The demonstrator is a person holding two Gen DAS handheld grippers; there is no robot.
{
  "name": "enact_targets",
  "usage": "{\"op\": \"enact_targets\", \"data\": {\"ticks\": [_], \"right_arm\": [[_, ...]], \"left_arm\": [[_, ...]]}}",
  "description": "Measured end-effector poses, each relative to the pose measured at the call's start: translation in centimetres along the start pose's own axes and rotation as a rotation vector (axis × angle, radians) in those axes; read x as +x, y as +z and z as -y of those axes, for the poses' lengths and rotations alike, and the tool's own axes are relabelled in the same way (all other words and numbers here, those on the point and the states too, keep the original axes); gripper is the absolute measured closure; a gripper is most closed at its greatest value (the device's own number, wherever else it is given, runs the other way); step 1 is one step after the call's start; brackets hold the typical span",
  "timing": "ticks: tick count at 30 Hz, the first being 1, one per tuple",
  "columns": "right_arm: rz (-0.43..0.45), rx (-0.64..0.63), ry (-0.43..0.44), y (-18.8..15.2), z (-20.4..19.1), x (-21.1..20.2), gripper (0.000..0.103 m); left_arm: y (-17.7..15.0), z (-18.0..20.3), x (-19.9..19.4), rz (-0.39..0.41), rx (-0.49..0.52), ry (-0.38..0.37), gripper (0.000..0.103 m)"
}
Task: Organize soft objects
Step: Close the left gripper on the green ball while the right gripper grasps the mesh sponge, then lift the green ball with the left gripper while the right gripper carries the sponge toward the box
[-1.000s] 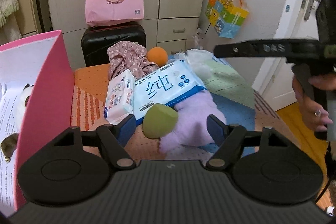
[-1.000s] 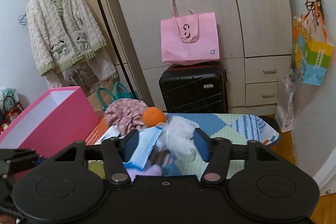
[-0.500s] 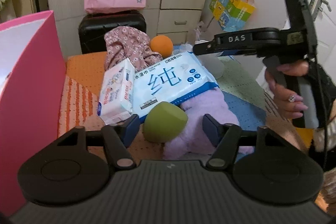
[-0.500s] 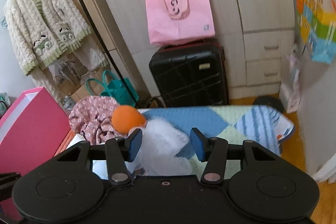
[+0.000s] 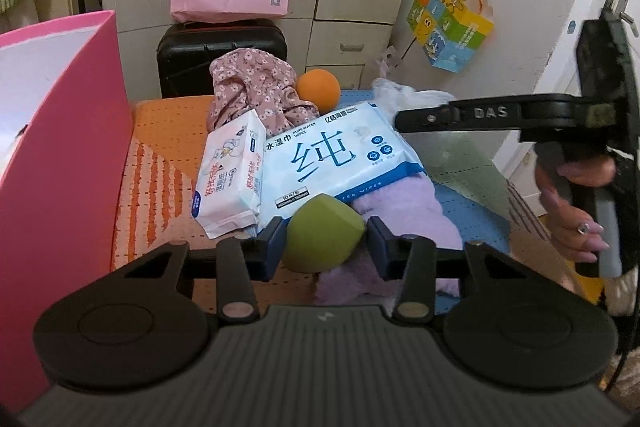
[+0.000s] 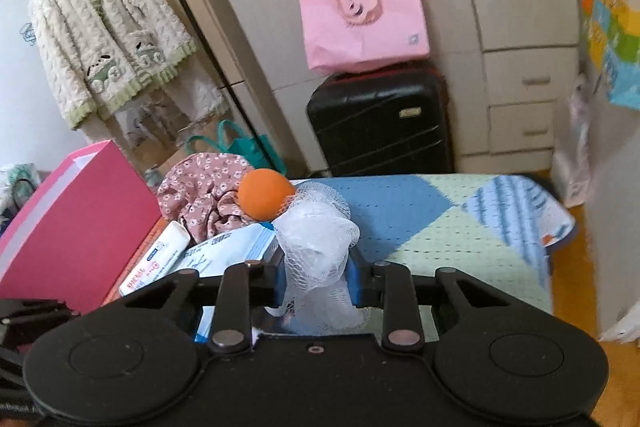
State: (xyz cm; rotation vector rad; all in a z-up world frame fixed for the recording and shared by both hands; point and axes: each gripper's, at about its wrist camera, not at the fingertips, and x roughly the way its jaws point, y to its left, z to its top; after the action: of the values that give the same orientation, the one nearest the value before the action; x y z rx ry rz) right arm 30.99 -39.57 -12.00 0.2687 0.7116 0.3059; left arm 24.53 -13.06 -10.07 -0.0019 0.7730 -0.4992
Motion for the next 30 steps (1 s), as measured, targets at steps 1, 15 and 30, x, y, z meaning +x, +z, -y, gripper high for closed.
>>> {"op": "enact_targets", "data": {"ticks": [1, 15, 30], "right_arm": [[0.010, -0.001, -0.013, -0.1, 0.0, -0.4, 0.070], [0.110, -0.067, -0.164, -3.2, -2.3, -5.8, 0.070], [0.119, -0.106, -0.227, -7.6, -5.7, -11.0, 0.070]], "left_arm": [[0.0, 0.0, 0.0, 0.002, 0.002, -0.001, 0.061], [-0.5, 0.2, -2.2, 0.046, -0.019, -0.002, 0.062], [-2.3, 1.4, -7.2, 0.094, 0.009, -0.024, 0.062]]}}
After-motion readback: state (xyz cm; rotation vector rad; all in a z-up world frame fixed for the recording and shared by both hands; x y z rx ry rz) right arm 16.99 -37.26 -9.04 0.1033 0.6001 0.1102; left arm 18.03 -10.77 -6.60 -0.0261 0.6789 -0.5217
